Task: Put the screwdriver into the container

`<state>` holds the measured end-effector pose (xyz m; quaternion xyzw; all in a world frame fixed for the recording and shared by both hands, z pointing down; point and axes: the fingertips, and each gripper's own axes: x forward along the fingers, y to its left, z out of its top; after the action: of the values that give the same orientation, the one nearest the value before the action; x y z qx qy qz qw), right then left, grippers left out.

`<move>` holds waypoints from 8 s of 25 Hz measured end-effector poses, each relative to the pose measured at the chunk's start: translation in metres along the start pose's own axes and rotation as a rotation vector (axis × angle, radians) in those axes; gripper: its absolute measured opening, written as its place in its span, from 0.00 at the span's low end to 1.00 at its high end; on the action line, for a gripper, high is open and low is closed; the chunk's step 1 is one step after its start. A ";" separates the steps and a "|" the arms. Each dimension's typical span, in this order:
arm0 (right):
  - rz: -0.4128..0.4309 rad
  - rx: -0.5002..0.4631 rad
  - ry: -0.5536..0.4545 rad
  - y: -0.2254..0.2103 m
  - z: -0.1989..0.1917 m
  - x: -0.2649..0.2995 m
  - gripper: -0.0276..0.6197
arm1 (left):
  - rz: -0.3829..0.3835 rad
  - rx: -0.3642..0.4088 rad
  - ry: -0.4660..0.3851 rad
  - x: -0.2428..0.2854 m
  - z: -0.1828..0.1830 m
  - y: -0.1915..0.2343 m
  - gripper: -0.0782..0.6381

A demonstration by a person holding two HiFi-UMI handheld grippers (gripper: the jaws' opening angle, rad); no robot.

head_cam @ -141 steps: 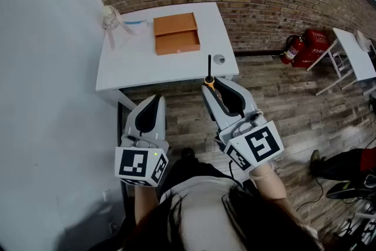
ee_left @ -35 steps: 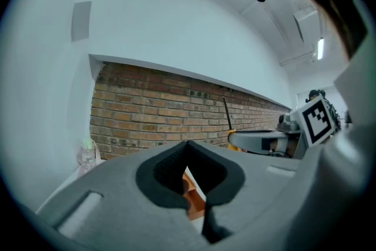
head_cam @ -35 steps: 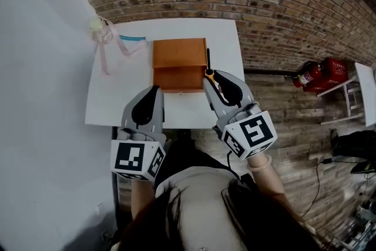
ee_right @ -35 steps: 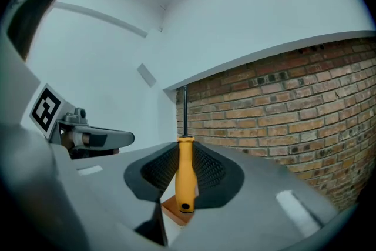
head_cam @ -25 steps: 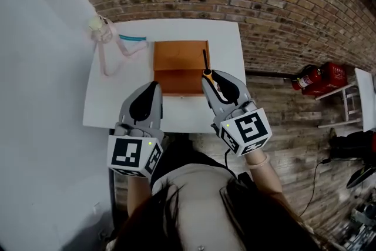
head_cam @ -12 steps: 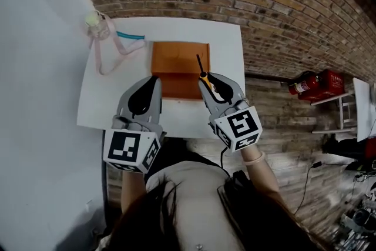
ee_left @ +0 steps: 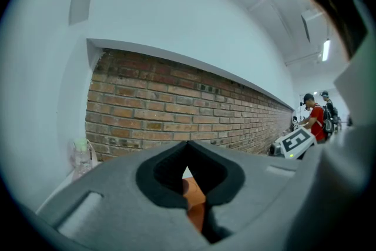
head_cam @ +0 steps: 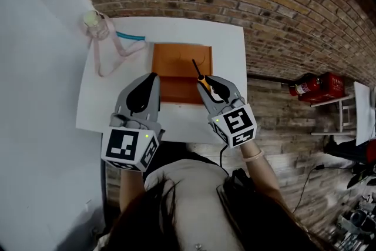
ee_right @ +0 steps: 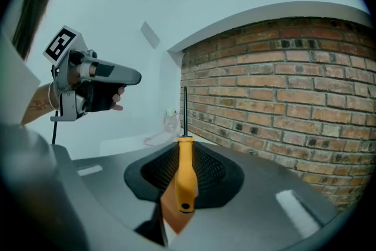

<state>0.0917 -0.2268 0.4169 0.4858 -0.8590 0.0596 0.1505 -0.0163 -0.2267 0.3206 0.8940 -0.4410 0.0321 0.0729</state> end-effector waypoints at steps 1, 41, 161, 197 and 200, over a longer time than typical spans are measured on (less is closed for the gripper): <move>0.003 0.000 0.010 -0.001 -0.003 0.003 0.16 | 0.000 -0.002 0.002 0.002 -0.001 0.002 0.11; 0.264 -0.125 0.477 0.021 -0.128 0.080 0.16 | 0.075 -0.055 0.070 0.017 -0.027 0.061 0.11; 0.210 -0.141 0.412 0.063 -0.072 0.033 0.09 | 0.095 0.002 -0.006 -0.069 -0.002 0.014 0.11; -0.117 0.136 -0.174 0.054 0.034 -0.145 0.05 | 0.023 0.037 -0.032 -0.121 -0.004 -0.093 0.11; -0.141 0.148 -0.208 0.053 0.035 -0.158 0.05 | 0.022 0.041 -0.032 -0.124 -0.005 -0.100 0.11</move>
<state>0.1163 -0.0789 0.3356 0.5581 -0.8270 0.0615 0.0284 -0.0125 -0.0684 0.2997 0.8907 -0.4513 0.0276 0.0471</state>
